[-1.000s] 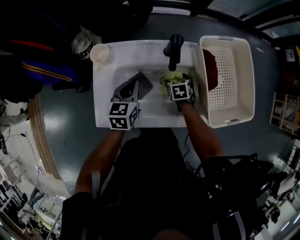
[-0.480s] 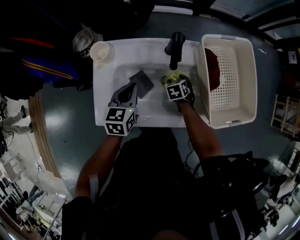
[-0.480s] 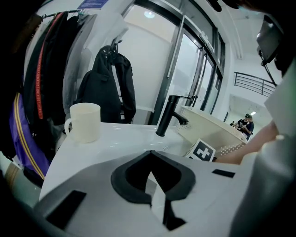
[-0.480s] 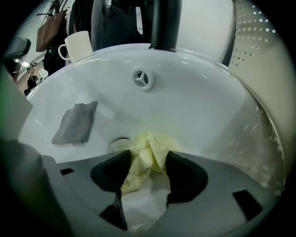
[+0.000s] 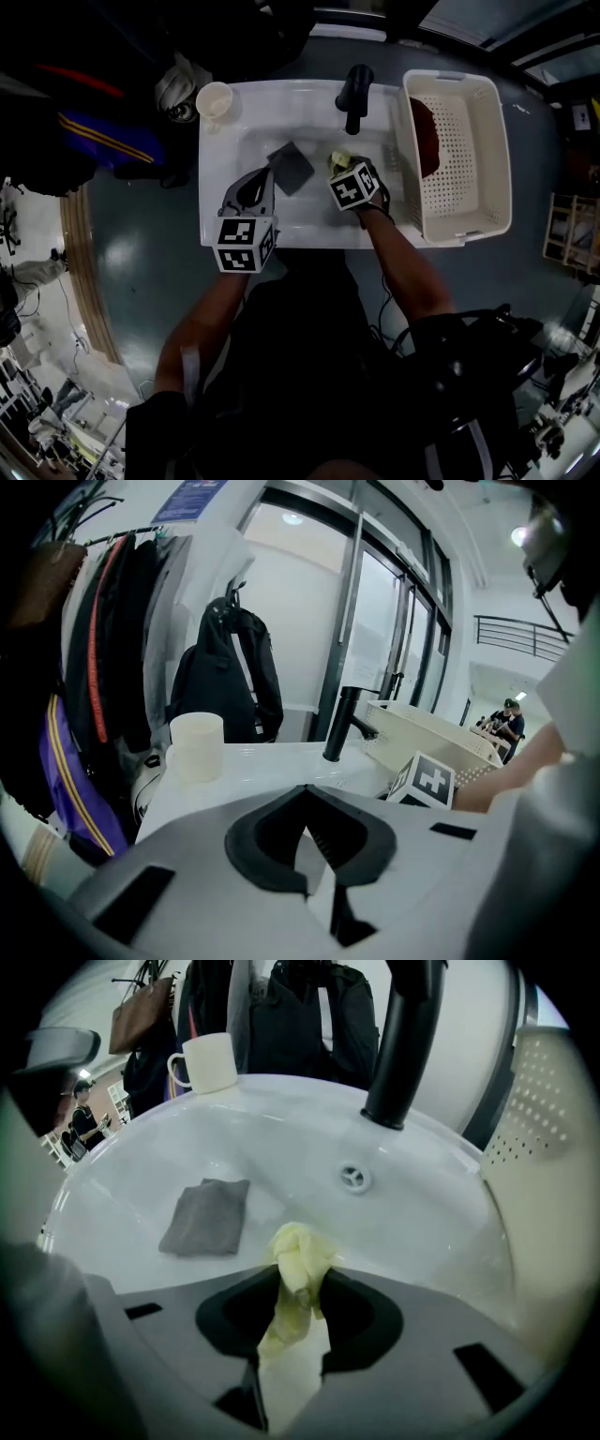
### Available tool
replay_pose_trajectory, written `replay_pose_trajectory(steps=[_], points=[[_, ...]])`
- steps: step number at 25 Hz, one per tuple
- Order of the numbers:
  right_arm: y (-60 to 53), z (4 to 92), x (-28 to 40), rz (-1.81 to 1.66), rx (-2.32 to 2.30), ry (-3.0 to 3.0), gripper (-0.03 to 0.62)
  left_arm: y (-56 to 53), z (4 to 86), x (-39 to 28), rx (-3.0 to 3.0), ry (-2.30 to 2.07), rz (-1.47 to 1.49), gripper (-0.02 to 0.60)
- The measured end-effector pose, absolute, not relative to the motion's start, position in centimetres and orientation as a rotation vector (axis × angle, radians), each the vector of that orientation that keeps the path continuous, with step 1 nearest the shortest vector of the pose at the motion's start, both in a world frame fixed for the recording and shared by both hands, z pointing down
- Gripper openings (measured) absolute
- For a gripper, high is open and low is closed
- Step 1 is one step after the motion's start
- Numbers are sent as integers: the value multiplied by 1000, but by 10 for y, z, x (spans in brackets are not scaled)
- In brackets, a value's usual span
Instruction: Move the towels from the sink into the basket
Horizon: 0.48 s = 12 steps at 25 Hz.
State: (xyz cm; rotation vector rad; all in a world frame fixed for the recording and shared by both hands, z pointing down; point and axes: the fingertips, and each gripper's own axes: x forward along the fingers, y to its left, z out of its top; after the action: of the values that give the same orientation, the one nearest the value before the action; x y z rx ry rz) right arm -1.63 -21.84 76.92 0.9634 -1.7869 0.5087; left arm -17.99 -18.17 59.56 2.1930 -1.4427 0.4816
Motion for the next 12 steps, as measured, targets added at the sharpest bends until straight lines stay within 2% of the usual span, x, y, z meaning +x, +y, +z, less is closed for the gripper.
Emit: replay_pose_trajectory(steps=[12], points=[[-188,650,-55,552,1078,-2037,138,-172,548,-167,2284,-1386,310,3]])
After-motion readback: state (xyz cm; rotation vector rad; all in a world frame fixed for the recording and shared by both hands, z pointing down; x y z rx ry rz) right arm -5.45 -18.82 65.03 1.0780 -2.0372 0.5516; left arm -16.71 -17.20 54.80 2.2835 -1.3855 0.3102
